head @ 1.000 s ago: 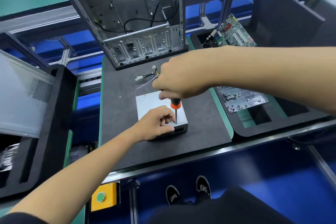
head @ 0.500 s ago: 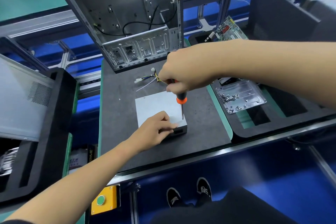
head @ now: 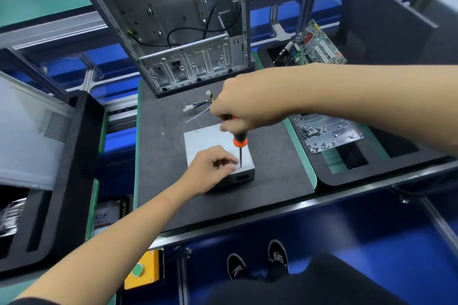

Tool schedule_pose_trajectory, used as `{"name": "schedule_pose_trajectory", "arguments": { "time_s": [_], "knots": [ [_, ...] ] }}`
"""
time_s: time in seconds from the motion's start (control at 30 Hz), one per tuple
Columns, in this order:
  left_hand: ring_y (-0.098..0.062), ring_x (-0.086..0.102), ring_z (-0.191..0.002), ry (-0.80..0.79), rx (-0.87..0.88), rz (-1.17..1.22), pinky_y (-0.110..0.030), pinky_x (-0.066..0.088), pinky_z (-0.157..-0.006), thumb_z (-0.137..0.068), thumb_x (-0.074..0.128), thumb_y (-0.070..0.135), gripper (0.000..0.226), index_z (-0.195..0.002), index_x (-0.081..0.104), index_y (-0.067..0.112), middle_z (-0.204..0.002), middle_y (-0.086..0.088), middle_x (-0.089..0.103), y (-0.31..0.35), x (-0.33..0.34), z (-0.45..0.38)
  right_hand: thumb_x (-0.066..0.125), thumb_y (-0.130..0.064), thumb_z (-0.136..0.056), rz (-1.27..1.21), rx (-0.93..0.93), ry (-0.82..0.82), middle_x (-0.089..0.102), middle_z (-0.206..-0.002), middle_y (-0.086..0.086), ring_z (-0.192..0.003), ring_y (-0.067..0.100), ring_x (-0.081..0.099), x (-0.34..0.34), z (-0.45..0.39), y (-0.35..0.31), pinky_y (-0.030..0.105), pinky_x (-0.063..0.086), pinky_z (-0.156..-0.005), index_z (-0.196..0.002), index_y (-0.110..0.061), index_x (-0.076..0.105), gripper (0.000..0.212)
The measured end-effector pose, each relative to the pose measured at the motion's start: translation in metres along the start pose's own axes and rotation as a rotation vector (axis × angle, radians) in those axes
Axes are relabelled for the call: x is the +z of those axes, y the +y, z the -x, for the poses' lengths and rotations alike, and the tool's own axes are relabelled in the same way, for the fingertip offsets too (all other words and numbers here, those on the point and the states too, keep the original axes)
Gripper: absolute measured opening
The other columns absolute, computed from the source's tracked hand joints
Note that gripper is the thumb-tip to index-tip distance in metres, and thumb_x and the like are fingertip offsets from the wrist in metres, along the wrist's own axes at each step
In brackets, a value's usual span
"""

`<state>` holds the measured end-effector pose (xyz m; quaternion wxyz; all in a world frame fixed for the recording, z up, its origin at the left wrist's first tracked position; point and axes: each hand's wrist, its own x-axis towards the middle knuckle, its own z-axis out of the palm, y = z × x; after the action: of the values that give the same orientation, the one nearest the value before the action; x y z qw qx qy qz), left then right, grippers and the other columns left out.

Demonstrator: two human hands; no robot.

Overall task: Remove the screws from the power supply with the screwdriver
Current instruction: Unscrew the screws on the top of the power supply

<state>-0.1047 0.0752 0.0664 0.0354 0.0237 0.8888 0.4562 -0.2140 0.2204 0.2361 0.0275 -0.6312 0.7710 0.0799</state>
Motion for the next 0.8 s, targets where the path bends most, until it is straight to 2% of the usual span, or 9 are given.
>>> {"name": "schedule_pose_trajectory", "arguments": {
  "time_s": [0.37, 0.47, 0.57, 0.7, 0.8],
  "knots": [
    [-0.019, 0.053, -0.068, -0.044, -0.019, -0.013, -0.02, 0.042, -0.065, -0.081, 0.073, 0.007, 0.004, -0.082, 0.074, 0.011, -0.083, -0.009, 0.062, 0.0011, -0.0012, -0.003, 0.046, -0.035, -0.096, -0.041, 0.044, 0.002, 0.044, -0.062, 0.001, -0.052, 0.012, 0.034, 0.0033, -0.0039, -0.0002, 0.03, 0.019, -0.045, -0.077, -0.012, 0.049, 0.029],
    [-0.018, 0.052, -0.067, -0.04, -0.027, -0.005, -0.018, 0.041, -0.064, -0.081, 0.073, 0.007, 0.004, -0.081, 0.074, 0.011, -0.082, -0.008, 0.062, 0.0009, -0.0008, -0.0031, 0.044, -0.036, -0.096, -0.038, 0.058, 0.017, 0.042, -0.062, 0.001, -0.051, 0.012, 0.034, 0.0045, -0.0052, -0.0024, 0.03, 0.019, -0.044, -0.078, -0.012, 0.05, 0.031],
    [-0.009, 0.049, -0.063, -0.039, -0.036, -0.004, -0.017, 0.04, -0.063, -0.081, 0.073, 0.008, 0.005, -0.08, 0.073, 0.012, -0.082, -0.005, 0.061, 0.0005, -0.0001, -0.0029, 0.043, -0.037, -0.097, -0.043, 0.068, 0.028, 0.041, -0.062, 0.002, -0.051, 0.015, 0.033, 0.0065, -0.0065, -0.0046, 0.03, 0.02, -0.044, -0.078, -0.01, 0.051, 0.033],
    [-0.004, 0.046, -0.06, -0.041, -0.056, 0.011, -0.014, 0.037, -0.062, -0.082, 0.072, 0.008, 0.005, -0.081, 0.073, 0.012, -0.08, -0.004, 0.06, 0.0007, 0.0003, -0.0029, 0.042, -0.035, -0.098, -0.024, 0.123, 0.023, 0.036, -0.062, 0.004, -0.05, 0.017, 0.033, 0.0077, -0.0078, -0.0063, 0.03, 0.02, -0.044, -0.068, -0.013, 0.039, 0.037],
    [-0.006, 0.047, -0.062, -0.047, -0.055, 0.007, -0.015, 0.038, -0.063, -0.082, 0.072, 0.008, 0.006, -0.08, 0.073, 0.013, -0.082, -0.007, 0.061, 0.0014, -0.0003, -0.0035, 0.044, -0.037, -0.097, -0.006, 0.122, -0.041, 0.04, -0.068, 0.005, -0.053, 0.02, 0.038, 0.0072, -0.0095, -0.0079, 0.03, 0.024, -0.046, -0.079, -0.011, 0.047, 0.032]
  ]
}}
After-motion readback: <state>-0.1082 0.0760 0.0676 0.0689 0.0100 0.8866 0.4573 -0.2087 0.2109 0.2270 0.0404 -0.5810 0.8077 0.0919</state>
